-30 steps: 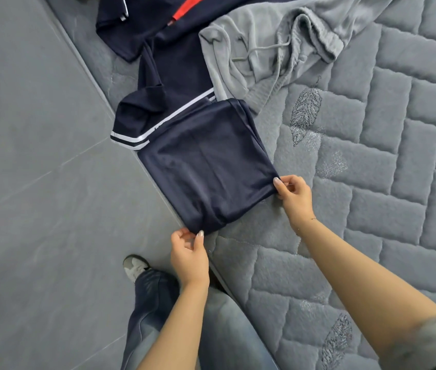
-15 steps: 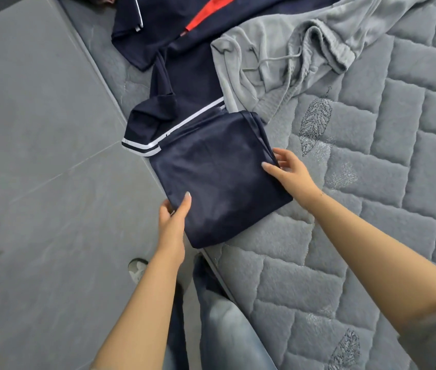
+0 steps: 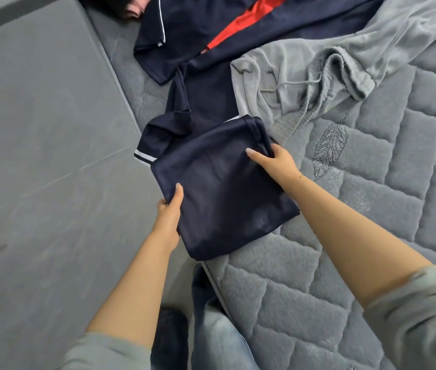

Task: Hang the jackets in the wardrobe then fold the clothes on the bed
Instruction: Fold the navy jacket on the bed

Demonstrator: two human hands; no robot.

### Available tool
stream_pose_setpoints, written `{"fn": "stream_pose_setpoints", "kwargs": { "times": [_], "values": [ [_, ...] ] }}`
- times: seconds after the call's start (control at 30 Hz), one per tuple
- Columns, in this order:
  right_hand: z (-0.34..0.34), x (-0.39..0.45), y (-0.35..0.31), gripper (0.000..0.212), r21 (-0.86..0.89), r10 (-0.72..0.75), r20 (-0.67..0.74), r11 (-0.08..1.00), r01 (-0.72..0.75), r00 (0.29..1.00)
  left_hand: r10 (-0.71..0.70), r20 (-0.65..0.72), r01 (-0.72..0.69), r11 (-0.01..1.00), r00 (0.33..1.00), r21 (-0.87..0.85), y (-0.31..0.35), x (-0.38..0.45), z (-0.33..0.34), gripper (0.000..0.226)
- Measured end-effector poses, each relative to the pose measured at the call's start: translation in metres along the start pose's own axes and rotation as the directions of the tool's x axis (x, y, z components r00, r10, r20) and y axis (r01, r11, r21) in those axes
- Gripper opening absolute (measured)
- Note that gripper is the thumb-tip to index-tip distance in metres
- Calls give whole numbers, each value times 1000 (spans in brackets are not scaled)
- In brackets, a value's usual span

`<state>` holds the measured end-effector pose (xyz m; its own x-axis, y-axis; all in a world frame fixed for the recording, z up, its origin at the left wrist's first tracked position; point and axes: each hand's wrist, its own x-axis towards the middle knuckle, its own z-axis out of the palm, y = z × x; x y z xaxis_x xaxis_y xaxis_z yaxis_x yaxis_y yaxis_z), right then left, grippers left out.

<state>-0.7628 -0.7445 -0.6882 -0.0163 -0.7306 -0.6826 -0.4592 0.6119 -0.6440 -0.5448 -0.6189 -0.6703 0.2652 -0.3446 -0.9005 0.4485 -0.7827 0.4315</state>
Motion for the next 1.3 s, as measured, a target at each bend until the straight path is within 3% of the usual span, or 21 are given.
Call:
{"fn": "stream_pose_setpoints", "kwargs": {
  "times": [0.13, 0.23, 0.3, 0.5, 0.67, 0.77, 0.87, 1.0, 1.17, 1.3],
  "values": [
    [-8, -18, 3, 49, 113, 192, 341, 963, -243, 920, -95, 201, 78, 993, 975, 90, 0, -16, 2, 57],
    [-12, -38, -7, 59, 134, 253, 443, 930, -343, 860, -113, 313, 112, 993, 943, 22, 11, -39, 1, 40],
    [-16, -57, -21, 64, 197, 212, 455, 923, -330, 865, -87, 338, 114, 992, 937, -61, 22, -61, -12, 27],
    [-20, -147, -114, 56, 253, 32, 545, 947, -200, 838, 27, 357, 49, 978, 934, -204, 57, -149, -78, 31],
    [14, -236, -210, 34, 231, -98, 647, 970, -72, 756, 267, 358, -223, 961, 895, -162, 97, -235, -165, 48],
    [60, -301, -259, 32, 143, -138, 700, 988, 52, 701, 388, 259, -326, 912, 885, -250, 108, -290, -234, 44],
    [116, -365, -301, 41, 69, -142, 771, 988, 141, 620, 430, 128, -341, 837, 894, -427, 110, -345, -311, 28],
    [202, -456, -355, 43, -34, -130, 849, 954, 298, 513, 518, -96, -466, 654, 850, -596, 99, -424, -417, 18],
    [315, -576, -410, 40, -34, -111, 939, 911, 410, 326, 550, -323, -604, 463, 770, -649, 76, -516, -542, 21],
    [400, -662, -449, 41, 10, -83, 987, 891, 455, 140, 482, -560, -731, 326, 674, -599, 62, -575, -628, 34]
  ]
}}
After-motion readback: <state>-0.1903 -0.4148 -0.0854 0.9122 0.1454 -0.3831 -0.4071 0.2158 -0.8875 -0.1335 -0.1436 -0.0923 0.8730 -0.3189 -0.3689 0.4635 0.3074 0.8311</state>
